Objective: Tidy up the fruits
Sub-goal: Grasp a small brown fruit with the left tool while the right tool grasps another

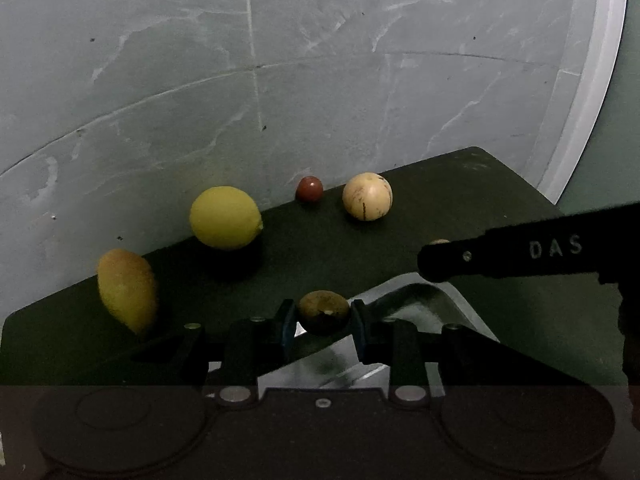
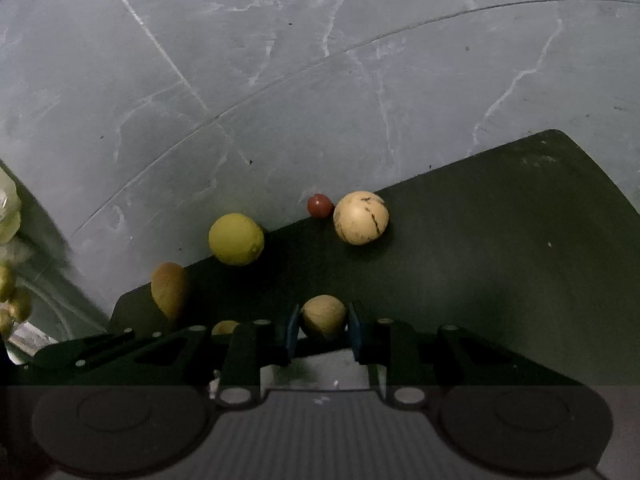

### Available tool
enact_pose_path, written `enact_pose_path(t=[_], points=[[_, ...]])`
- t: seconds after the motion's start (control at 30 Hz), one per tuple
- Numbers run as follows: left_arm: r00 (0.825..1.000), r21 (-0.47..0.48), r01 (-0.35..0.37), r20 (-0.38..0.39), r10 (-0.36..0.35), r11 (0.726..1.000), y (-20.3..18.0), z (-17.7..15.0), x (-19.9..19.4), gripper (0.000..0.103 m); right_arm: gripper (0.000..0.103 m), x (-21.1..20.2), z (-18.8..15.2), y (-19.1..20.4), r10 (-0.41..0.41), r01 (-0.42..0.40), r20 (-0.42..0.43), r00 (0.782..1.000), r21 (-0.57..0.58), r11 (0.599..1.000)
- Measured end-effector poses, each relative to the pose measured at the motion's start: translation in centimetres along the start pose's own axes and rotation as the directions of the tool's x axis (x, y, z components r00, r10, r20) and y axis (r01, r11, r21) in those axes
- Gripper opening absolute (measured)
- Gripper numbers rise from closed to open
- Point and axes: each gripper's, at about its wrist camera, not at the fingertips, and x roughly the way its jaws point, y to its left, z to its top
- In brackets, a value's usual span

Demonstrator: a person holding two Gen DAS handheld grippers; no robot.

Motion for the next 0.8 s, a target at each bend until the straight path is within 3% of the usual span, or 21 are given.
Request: enact_pose_path(t=[0.8], points=[[0.996,-0.001,0.089,-0.009,-0.089,0.996,2.4,-4.7,-4.6,0.031,0.029,-3.3,-7.4,5.8,-0.074,0.072,-0.018,0.997,-0.075,0.995]])
